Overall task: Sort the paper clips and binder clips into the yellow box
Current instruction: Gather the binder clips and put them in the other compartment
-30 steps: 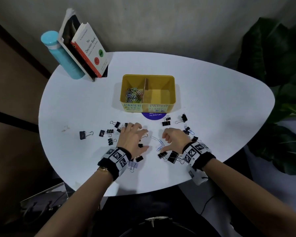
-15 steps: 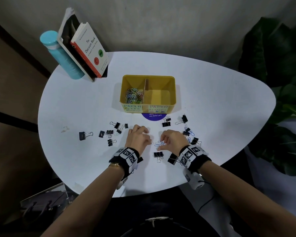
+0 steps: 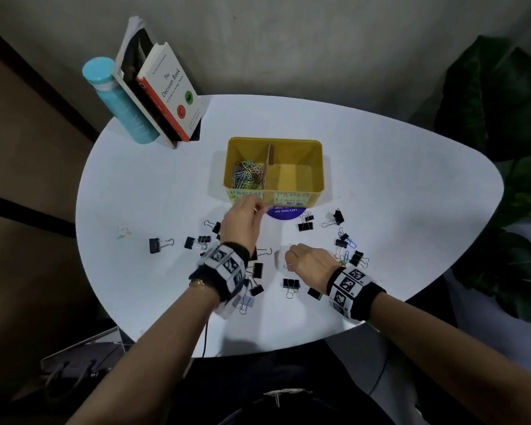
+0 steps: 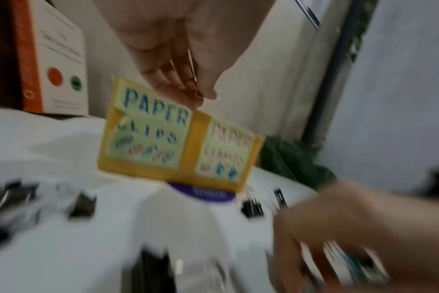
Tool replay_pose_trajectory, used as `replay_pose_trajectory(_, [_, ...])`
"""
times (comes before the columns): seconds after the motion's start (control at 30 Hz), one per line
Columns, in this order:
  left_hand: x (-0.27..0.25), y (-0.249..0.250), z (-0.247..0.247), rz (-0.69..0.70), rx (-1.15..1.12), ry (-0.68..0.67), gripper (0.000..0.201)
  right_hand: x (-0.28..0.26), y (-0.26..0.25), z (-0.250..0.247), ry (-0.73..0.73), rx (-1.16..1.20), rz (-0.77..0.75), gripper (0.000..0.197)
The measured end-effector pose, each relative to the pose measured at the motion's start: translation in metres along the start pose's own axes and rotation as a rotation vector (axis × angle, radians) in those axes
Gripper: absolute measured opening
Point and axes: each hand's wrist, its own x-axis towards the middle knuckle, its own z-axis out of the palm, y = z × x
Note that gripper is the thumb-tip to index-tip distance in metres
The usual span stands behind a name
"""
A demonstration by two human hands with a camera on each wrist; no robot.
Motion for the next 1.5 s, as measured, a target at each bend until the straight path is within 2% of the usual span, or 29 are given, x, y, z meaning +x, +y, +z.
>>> replay_pose_trajectory(0.07, [0.024, 0.000, -0.017, -0.091, -0.103, 0.098, 0.001, 0.003, -0.002, 0.000, 0.036, 0.028, -0.002, 0.030])
replay_pose_trajectory(0.13, [0.047, -0.007, -0.028, -0.151, -0.152, 0.092, 0.006, 0.009, -0.005, -0.004, 0.029, 0.105, 0.029, 0.015])
replay_pose_trajectory(0.2, [0.061, -0.013, -0.037, -0.150, -0.164, 0.043, 0.012, 0.015, -0.006, -0.007, -0.006, 0.214, 0.128, 0.015])
replay_pose_trajectory(0.27, [0.063, -0.021, -0.046, -0.096, -0.134, 0.066, 0.014, 0.018, -0.005, -0.013, -0.006, 0.336, 0.234, 0.014])
replay_pose_trajectory(0.33, [0.054, -0.034, -0.056, -0.073, -0.103, 0.122, 0.014, 0.023, -0.004, -0.028, 0.059, 0.451, 0.301, 0.008])
replay_pose_trajectory(0.4, [0.036, -0.050, -0.063, -0.117, -0.085, 0.109, 0.015, 0.036, -0.004, -0.051, 0.216, 0.570, 0.300, 0.005])
replay_pose_trajectory(0.5, [-0.003, -0.066, -0.064, -0.146, -0.003, -0.107, 0.014, 0.068, -0.005, -0.093, 0.508, 0.681, 0.290, 0.005])
replay_pose_trajectory(0.57, [-0.030, -0.067, -0.061, -0.065, 0.067, -0.298, 0.013, 0.091, -0.006, -0.117, 0.592, 0.695, 0.302, 0.010])
replay_pose_trajectory(0.67, [-0.062, -0.066, -0.053, 0.022, 0.194, -0.573, 0.037, 0.121, -0.003, -0.132, 0.525, 0.743, 0.345, 0.021])
replay_pose_trajectory(0.77, [-0.078, -0.074, -0.040, 0.062, 0.256, -0.682, 0.050, 0.123, -0.004, -0.129, 0.509, 0.631, 0.361, 0.021])
replay_pose_trajectory(0.87, [-0.079, -0.079, -0.031, 0.062, 0.289, -0.646, 0.044, 0.092, -0.007, -0.111, 0.488, 0.494, 0.265, 0.004])
replay_pose_trajectory(0.93, [-0.073, -0.078, -0.028, 0.058, 0.320, -0.571, 0.040, 0.065, -0.004, -0.089, 0.281, 0.474, 0.271, 0.009])
replay_pose_trajectory(1.0, [-0.065, -0.074, -0.030, 0.095, 0.363, -0.452, 0.042, 0.045, 0.002, -0.065, 0.044, 0.433, 0.355, 0.020])
replay_pose_trajectory(1.07, [-0.060, -0.073, -0.034, 0.129, 0.427, -0.308, 0.046, 0.035, 0.007, -0.044, -0.078, 0.387, 0.404, 0.032])
replay_pose_trajectory(1.13, [-0.060, -0.078, -0.035, 0.092, 0.474, -0.160, 0.043, 0.031, 0.005, -0.031, -0.078, 0.414, 0.416, 0.035])
replay_pose_trajectory(1.23, [-0.064, -0.093, -0.032, -0.012, 0.497, -0.016, 0.020, 0.031, -0.002, -0.019, 0.031, 0.518, 0.462, 0.023])
replay_pose_trajectory(1.33, [-0.062, -0.100, -0.027, -0.057, 0.565, -0.110, 0.021, 0.030, -0.005, -0.012, 0.108, 0.576, 0.479, 0.014])
replay_pose_trajectory(1.4, [-0.058, -0.102, -0.024, -0.052, 0.608, -0.154, 0.019, 0.027, -0.005, -0.010, 0.129, 0.537, 0.426, 0.012])
replay_pose_trajectory(1.5, [-0.054, -0.106, -0.020, -0.057, 0.499, -0.050, 0.001, 0.023, -0.008, -0.006, 0.132, 0.341, 0.278, 0.013])
